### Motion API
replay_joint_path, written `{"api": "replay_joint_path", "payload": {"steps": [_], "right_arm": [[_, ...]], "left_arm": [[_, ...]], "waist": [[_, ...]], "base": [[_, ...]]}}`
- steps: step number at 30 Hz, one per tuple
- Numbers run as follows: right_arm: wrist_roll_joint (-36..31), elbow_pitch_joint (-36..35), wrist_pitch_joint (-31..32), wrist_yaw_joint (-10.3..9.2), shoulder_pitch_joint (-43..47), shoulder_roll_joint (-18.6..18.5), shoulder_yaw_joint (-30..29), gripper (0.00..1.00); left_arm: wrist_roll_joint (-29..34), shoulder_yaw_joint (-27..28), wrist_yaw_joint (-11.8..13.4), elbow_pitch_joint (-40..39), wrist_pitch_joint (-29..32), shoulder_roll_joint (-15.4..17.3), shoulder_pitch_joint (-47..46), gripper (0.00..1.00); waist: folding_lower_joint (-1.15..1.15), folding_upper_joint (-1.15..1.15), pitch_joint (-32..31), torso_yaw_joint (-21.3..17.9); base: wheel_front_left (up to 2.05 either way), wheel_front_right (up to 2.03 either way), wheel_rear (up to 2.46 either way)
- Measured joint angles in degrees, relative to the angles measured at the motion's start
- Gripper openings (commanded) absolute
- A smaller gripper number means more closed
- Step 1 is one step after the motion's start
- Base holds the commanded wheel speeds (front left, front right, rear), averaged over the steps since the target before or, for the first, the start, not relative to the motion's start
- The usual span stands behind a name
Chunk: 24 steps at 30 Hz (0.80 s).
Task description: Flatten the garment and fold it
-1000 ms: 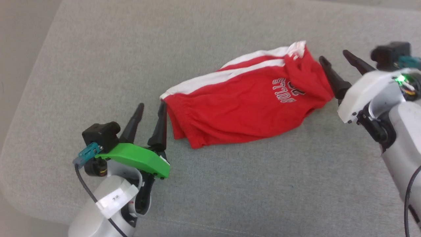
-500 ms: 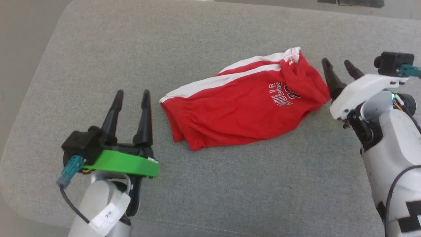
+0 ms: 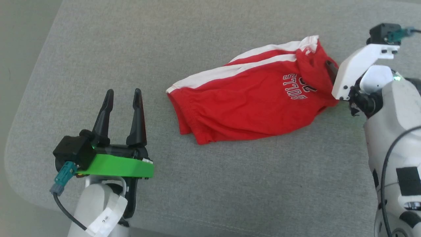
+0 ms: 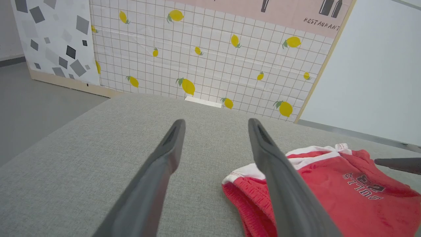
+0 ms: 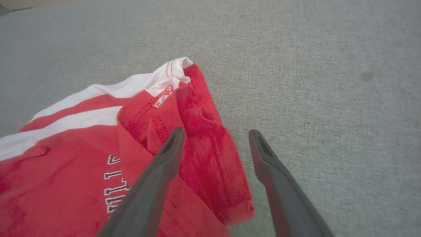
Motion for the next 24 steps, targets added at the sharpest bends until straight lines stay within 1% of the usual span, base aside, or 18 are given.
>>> {"api": "replay_joint_path", "payload": {"steps": [4, 6, 10, 13, 14, 15, 16, 17, 18, 20, 24], "right_arm": [[-5.08, 0.59, 4.80, 0.01, -1.61, 0.46, -1.58, 1.00], [-6.57, 0.67, 6.61, 0.00, -1.98, 0.69, -2.30, 1.00], [-8.05, 0.71, 10.27, 0.00, -3.36, 0.83, -2.59, 1.00], [-7.37, 0.99, 12.56, -0.02, -4.21, 0.62, -1.67, 1.00], [-6.76, 1.13, 13.22, -0.02, -4.38, 0.58, -0.82, 0.84], [-5.57, 1.45, 13.82, -0.03, -4.55, 0.40, 0.12, 0.45], [-4.45, 1.64, 14.18, -0.03, -4.66, 0.22, 0.98, 0.28], [-3.34, 1.77, 14.35, -0.04, -4.69, 0.05, 1.88, 0.07], [-2.32, 1.82, 14.35, -0.04, -4.69, 0.02, 2.54, 0.00], [-0.35, 1.87, 14.36, -0.03, -4.63, 0.23, 3.68, 0.00], [1.20, 1.07, 13.93, -0.02, -3.87, 0.92, 5.13, 0.00]], "left_arm": [[-0.48, -0.20, -0.01, -0.59, 0.00, -0.04, -0.02, 1.00], [-0.70, -0.20, -0.01, -0.70, 0.00, -0.05, -0.05, 1.00], [-0.75, -0.37, -0.01, -0.88, 0.00, -0.07, -0.13, 1.00], [-0.76, -0.35, -0.01, -0.97, 0.00, -0.07, -0.14, 1.00], [-0.76, -0.35, -0.01, -0.98, 0.00, -0.07, -0.14, 1.00], [-0.76, -0.38, -0.01, -0.98, 0.00, -0.07, -0.15, 1.00], [-0.76, -0.40, -0.01, -0.97, 0.00, -0.08, -0.17, 1.00], [-0.76, -0.37, -0.01, -0.96, 0.00, -0.08, -0.19, 1.00], [-0.76, -0.37, -0.01, -0.94, 0.00, -0.08, -0.23, 1.00], [-0.75, -0.36, -0.01, -0.96, 0.00, -0.08, -0.26, 1.00], [-0.73, -0.15, -0.01, -0.92, 0.00, -0.09, -0.26, 1.00]], "waist": [[0.00, 0.00, 1.59, 0.72], [0.00, 0.00, 2.29, 1.03], [0.00, 0.00, 3.31, 1.72], [0.00, 0.00, 3.70, 1.98], [0.00, 0.00, 3.74, 1.98], [0.00, 0.00, 3.75, 1.99], [0.00, 0.00, 3.74, 2.00], [0.00, 0.00, 3.72, 1.99], [0.00, 0.00, 3.69, 1.97], [0.00, 0.00, 3.62, 1.92], [0.00, 0.00, 3.32, 1.60]], "base": [[0.00, 0.00, 0.00], [0.00, 0.00, 0.00], [0.00, 0.00, 0.00], [0.00, 0.00, 0.00], [0.00, 0.00, 0.00], [0.00, 0.00, 0.00], [0.00, 0.00, 0.00], [0.00, 0.00, 0.00], [0.00, 0.00, 0.00], [0.00, 0.00, 0.00], [0.00, 0.00, 0.00]]}}
